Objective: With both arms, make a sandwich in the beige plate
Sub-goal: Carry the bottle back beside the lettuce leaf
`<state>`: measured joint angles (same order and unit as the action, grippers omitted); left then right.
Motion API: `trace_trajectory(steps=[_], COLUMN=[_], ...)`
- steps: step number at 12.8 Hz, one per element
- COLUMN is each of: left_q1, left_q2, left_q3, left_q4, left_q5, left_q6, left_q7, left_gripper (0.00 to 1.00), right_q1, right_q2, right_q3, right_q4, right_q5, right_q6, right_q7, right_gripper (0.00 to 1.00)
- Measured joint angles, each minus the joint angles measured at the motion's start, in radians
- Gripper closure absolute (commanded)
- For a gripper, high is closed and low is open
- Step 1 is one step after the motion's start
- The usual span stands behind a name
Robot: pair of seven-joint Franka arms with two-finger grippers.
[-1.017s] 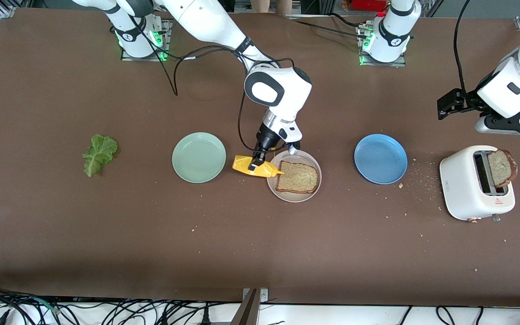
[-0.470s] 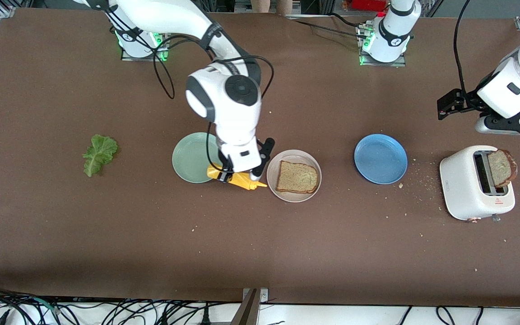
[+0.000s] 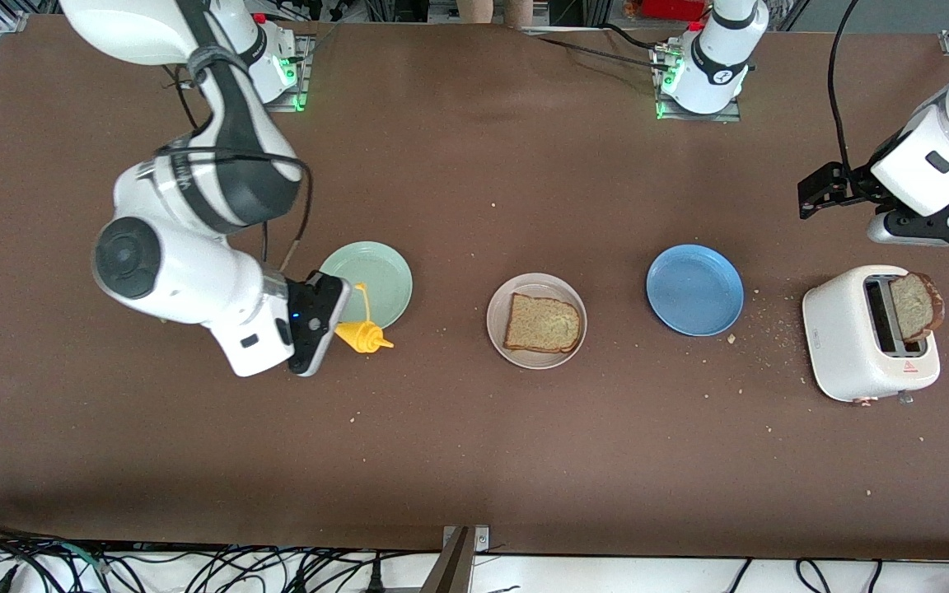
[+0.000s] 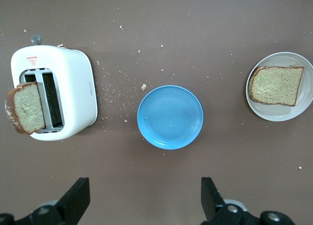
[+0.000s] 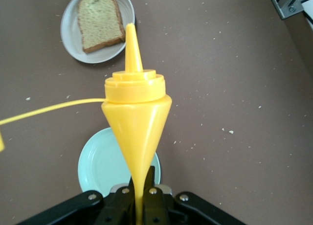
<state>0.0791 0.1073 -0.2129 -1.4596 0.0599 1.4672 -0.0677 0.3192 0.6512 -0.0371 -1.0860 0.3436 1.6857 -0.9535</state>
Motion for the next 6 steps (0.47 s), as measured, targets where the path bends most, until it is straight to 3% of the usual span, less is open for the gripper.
trace_trajectory(steps=[3, 6], left_q1=[0.0, 0.0], left_q2=[0.0, 0.0], left_q3=[0.0, 0.0], left_q4=[0.0, 0.0], left_q5=[0.0, 0.0], left_q6=[0.0, 0.0], left_q7=[0.0, 0.0], left_gripper=[0.0, 0.0], right_q1=[-0.143, -0.298], right_q2=[-0.009, -0.019], right_q3=[-0.001, -0.002], right_q4=[-0.033, -0.18], right_q5=[0.18, 0.352], right_q6=[-0.134, -0.21], right_q7=[-0.204, -0.446], right_gripper=[1.0, 1.0])
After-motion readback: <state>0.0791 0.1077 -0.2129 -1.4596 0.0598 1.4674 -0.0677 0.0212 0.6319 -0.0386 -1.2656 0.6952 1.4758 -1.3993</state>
